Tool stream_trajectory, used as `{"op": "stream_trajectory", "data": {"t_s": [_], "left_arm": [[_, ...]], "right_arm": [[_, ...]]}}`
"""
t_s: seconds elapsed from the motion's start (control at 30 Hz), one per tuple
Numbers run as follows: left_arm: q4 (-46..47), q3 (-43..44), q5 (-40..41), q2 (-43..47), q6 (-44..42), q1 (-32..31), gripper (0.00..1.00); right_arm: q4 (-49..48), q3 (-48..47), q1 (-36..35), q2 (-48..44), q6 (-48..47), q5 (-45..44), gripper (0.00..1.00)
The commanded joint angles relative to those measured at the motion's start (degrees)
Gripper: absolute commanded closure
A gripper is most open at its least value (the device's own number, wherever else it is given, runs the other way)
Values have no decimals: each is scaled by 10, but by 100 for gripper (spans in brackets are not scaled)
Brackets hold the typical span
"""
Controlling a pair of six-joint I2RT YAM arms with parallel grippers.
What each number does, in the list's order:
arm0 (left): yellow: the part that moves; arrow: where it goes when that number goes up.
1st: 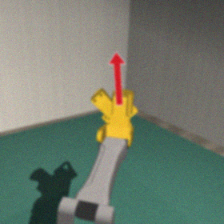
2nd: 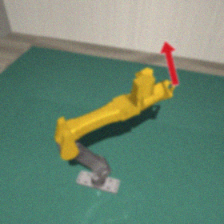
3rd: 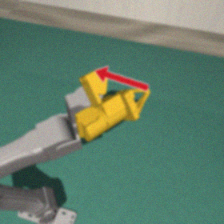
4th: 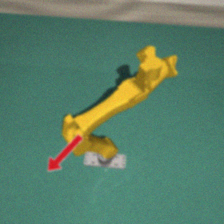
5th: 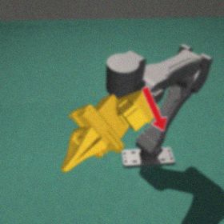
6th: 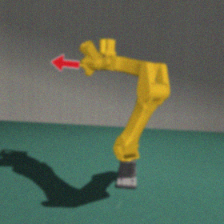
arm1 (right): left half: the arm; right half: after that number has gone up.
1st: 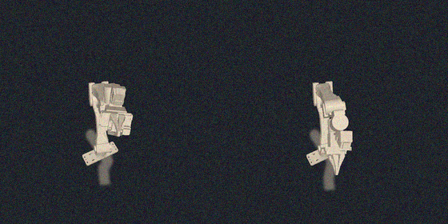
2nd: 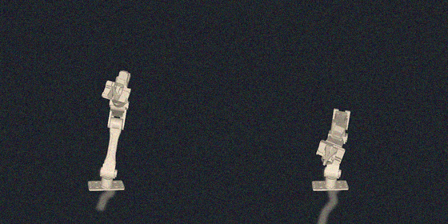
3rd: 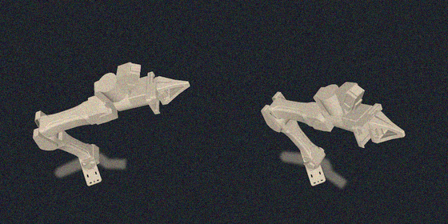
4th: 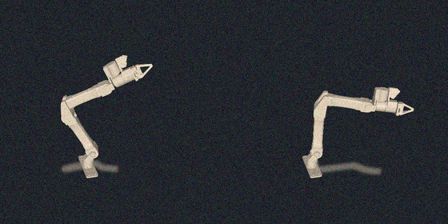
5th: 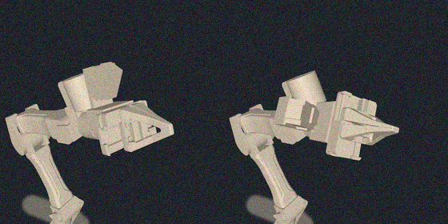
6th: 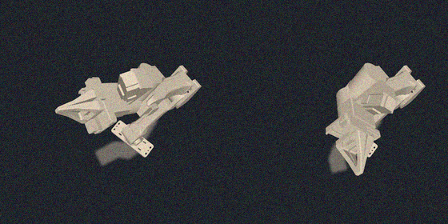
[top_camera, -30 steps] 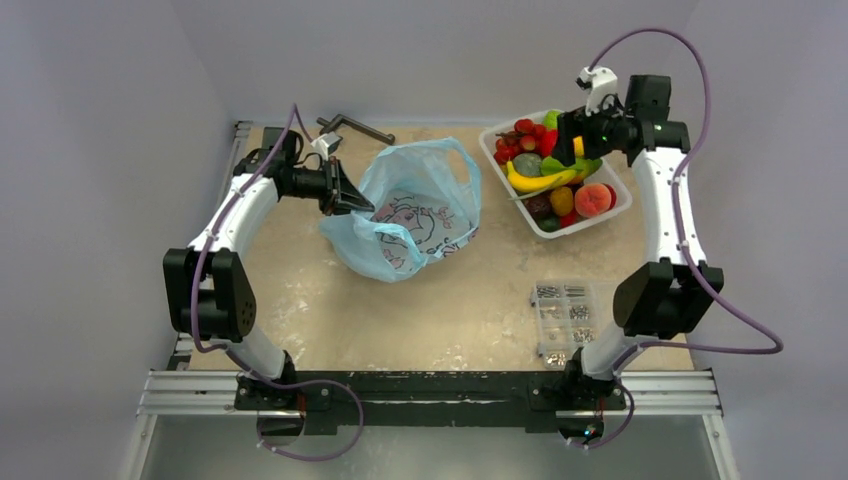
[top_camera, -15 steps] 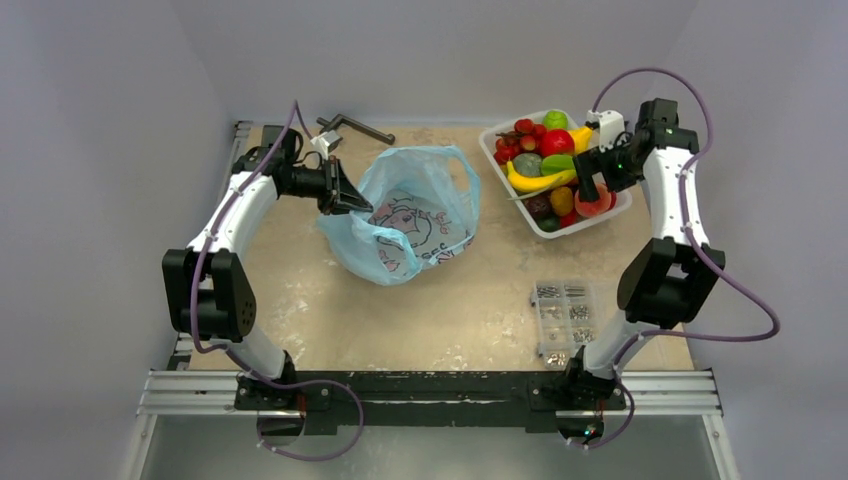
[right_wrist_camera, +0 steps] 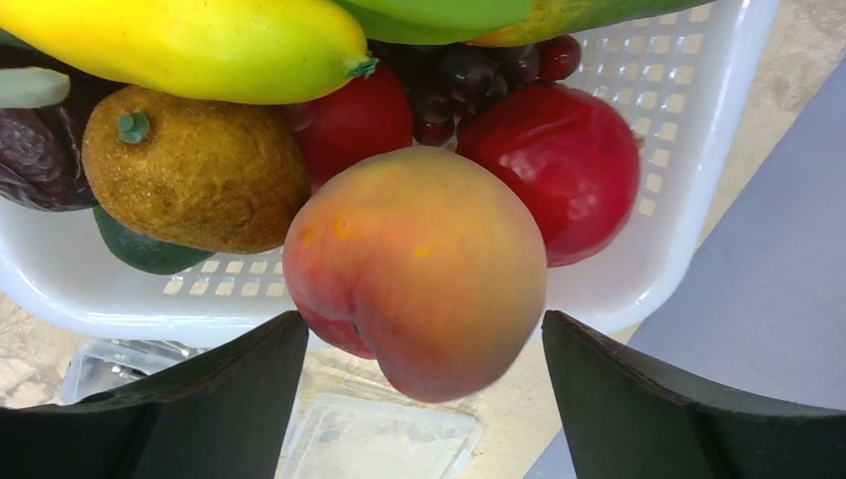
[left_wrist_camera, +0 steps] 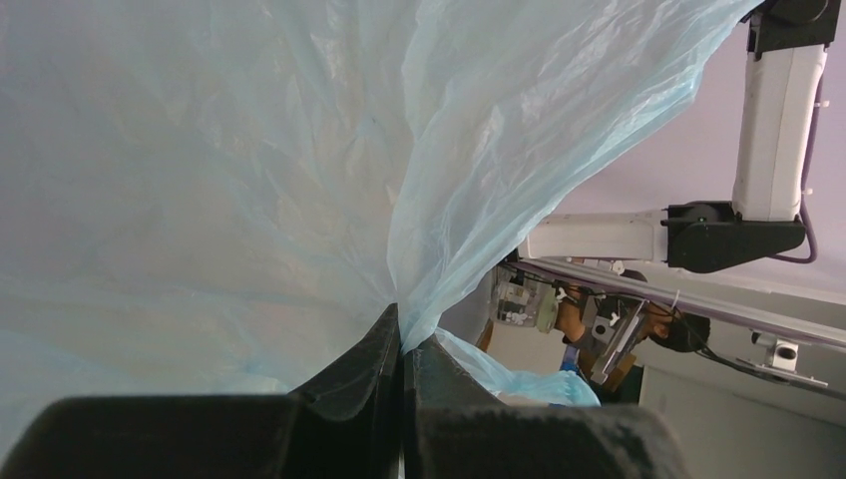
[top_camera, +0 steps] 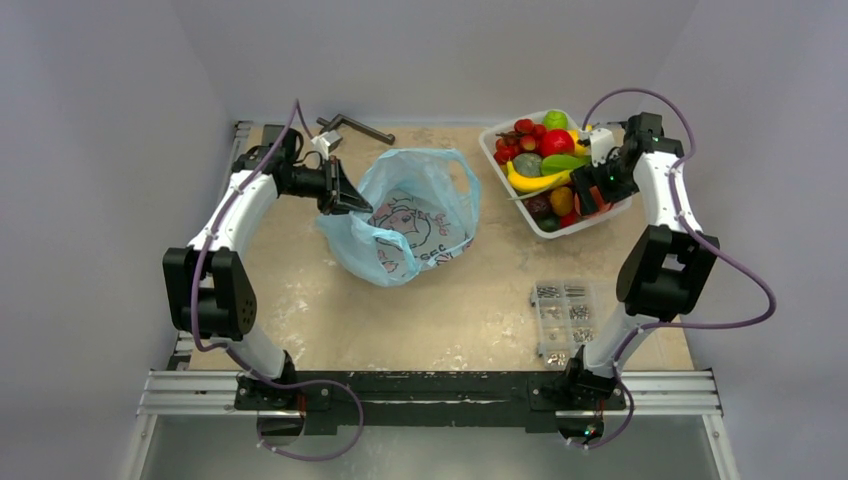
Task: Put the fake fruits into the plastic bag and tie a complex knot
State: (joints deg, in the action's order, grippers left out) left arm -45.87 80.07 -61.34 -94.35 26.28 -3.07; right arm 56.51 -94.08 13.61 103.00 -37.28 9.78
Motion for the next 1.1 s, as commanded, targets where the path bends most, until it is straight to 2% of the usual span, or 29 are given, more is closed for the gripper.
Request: {"op": "stream_trajectory", "data": {"t_s": [0.0, 0.17, 0.4, 0.63, 0.77, 0.9, 1.07], "left_arm": [[-6, 24, -14, -4, -18, 0, 100], [-10, 28, -16, -8, -23, 0, 100], [-12, 29, -19, -12, -25, 0, 100], [-21, 30, -23, -13, -32, 0, 100], [-24, 35, -29, -16, -33, 0, 100], [-27, 45, -35, -23, -33, 0, 100], [-23, 51, -52, -34, -17, 0, 100]], "right_arm": [[-42, 15, -4, -1, -10, -17, 18], [-57, 17, -5, -11, -3, -14, 45], [-40, -14, -1, -50, 17, 2, 72], [16, -123, -1, -62, 50, 40, 77], [55, -221, -17, -44, 80, 127, 78], [86, -275, -105, -38, 90, 193, 79], [36, -229, -242, -79, 117, 287, 79]]}}
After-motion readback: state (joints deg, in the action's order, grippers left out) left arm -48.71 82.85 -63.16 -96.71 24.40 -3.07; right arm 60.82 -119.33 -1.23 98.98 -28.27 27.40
